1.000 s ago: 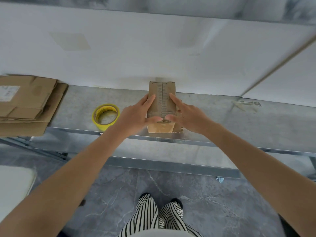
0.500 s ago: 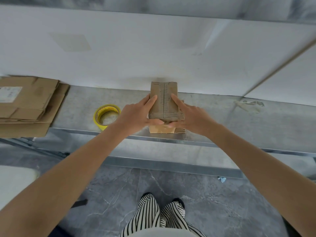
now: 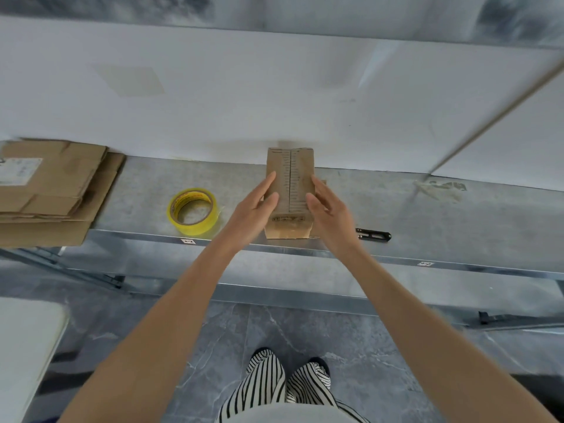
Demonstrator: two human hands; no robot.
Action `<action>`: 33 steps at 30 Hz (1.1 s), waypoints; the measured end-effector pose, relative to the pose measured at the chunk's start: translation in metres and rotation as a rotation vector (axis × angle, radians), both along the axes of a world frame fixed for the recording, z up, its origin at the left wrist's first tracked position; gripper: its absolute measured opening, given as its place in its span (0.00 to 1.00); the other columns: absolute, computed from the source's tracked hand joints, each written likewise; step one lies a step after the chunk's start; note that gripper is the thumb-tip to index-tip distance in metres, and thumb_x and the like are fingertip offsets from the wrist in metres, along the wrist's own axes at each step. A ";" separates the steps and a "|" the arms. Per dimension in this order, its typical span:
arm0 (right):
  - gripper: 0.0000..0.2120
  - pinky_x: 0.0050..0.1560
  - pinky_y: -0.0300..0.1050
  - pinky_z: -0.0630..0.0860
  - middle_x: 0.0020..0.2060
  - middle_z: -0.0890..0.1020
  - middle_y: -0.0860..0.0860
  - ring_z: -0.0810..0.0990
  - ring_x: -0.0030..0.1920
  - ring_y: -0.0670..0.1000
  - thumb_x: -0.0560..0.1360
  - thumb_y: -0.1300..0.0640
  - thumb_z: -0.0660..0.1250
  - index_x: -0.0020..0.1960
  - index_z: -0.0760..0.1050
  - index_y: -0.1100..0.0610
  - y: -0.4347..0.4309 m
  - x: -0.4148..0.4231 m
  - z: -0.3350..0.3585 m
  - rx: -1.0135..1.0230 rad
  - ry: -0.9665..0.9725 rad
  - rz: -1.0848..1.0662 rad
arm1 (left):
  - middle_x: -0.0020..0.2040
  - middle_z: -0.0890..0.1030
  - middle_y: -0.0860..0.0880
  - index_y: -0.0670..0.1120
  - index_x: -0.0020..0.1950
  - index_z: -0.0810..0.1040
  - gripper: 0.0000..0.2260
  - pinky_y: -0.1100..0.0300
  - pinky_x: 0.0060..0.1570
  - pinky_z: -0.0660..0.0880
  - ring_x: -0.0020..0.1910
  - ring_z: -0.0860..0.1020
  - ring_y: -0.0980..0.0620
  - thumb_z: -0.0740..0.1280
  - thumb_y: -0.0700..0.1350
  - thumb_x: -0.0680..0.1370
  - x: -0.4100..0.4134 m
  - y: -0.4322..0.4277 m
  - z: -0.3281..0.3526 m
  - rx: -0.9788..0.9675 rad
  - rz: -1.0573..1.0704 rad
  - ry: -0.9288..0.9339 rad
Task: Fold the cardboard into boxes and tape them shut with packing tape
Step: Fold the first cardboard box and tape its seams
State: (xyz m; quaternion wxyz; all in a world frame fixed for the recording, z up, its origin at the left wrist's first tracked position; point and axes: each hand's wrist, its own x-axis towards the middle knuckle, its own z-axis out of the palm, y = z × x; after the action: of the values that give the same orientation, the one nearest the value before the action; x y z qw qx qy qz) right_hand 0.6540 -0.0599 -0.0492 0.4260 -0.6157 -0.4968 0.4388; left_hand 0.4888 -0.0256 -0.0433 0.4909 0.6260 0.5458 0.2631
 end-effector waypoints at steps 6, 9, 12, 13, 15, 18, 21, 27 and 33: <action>0.19 0.57 0.54 0.78 0.54 0.78 0.42 0.79 0.54 0.50 0.82 0.51 0.54 0.73 0.64 0.49 0.005 0.008 -0.007 -0.015 -0.074 0.014 | 0.64 0.76 0.42 0.55 0.73 0.67 0.17 0.52 0.63 0.70 0.62 0.74 0.45 0.54 0.49 0.83 -0.007 0.008 0.000 0.058 0.033 0.068; 0.19 0.56 0.57 0.78 0.57 0.79 0.48 0.80 0.55 0.52 0.82 0.54 0.55 0.72 0.66 0.49 0.011 0.012 -0.003 -0.050 -0.038 0.009 | 0.58 0.78 0.52 0.55 0.74 0.63 0.19 0.51 0.61 0.72 0.57 0.76 0.51 0.54 0.49 0.83 -0.003 0.005 0.006 0.075 0.055 0.076; 0.26 0.56 0.56 0.78 0.56 0.80 0.48 0.81 0.52 0.51 0.79 0.48 0.59 0.75 0.57 0.47 0.016 0.011 0.011 -0.089 -0.037 0.015 | 0.67 0.73 0.51 0.56 0.77 0.56 0.24 0.48 0.64 0.71 0.63 0.75 0.50 0.57 0.48 0.82 0.001 0.005 0.015 0.056 0.083 0.040; 0.28 0.56 0.56 0.78 0.56 0.80 0.49 0.81 0.52 0.50 0.78 0.47 0.62 0.75 0.56 0.46 0.017 0.012 0.016 -0.093 -0.029 0.019 | 0.68 0.72 0.50 0.55 0.77 0.54 0.25 0.49 0.64 0.71 0.62 0.75 0.51 0.59 0.47 0.82 0.002 0.004 0.018 0.061 0.086 0.019; 0.32 0.57 0.57 0.77 0.58 0.79 0.50 0.80 0.55 0.51 0.76 0.52 0.67 0.75 0.56 0.44 0.014 0.014 0.022 -0.070 0.006 0.011 | 0.70 0.70 0.50 0.55 0.77 0.52 0.29 0.51 0.62 0.73 0.60 0.76 0.50 0.61 0.43 0.80 0.002 0.000 0.025 0.084 0.071 -0.026; 0.34 0.55 0.52 0.79 0.59 0.77 0.45 0.80 0.54 0.49 0.75 0.61 0.67 0.74 0.57 0.40 0.002 0.015 0.031 0.019 -0.052 0.036 | 0.70 0.68 0.52 0.57 0.77 0.49 0.35 0.55 0.59 0.74 0.60 0.76 0.51 0.63 0.37 0.78 -0.001 -0.009 0.032 0.153 0.044 -0.033; 0.37 0.55 0.47 0.78 0.63 0.73 0.44 0.79 0.54 0.46 0.76 0.62 0.66 0.75 0.52 0.39 -0.012 0.008 0.036 0.120 -0.208 0.071 | 0.66 0.67 0.58 0.55 0.77 0.47 0.37 0.63 0.55 0.72 0.59 0.72 0.59 0.61 0.32 0.76 0.003 -0.020 0.032 0.277 0.026 0.021; 0.38 0.56 0.51 0.79 0.68 0.68 0.45 0.76 0.60 0.48 0.78 0.60 0.64 0.75 0.46 0.38 -0.025 0.000 0.016 0.156 -0.301 0.031 | 0.71 0.69 0.49 0.50 0.78 0.52 0.34 0.56 0.58 0.76 0.66 0.71 0.54 0.62 0.32 0.76 0.002 -0.029 -0.007 0.383 0.073 0.056; 0.42 0.60 0.44 0.73 0.69 0.70 0.49 0.72 0.65 0.50 0.77 0.64 0.63 0.76 0.39 0.41 -0.038 -0.005 0.000 0.072 -0.365 0.084 | 0.74 0.65 0.50 0.56 0.77 0.45 0.36 0.50 0.62 0.74 0.69 0.69 0.51 0.63 0.35 0.78 0.005 -0.039 -0.039 0.366 0.028 0.090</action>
State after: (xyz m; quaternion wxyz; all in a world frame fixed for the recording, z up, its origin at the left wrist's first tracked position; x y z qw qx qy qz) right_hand 0.6489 -0.0984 -0.0493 0.3319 -0.6480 -0.6066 0.3192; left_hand 0.4937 -0.0644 -0.0827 0.3401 0.7084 0.5189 0.3365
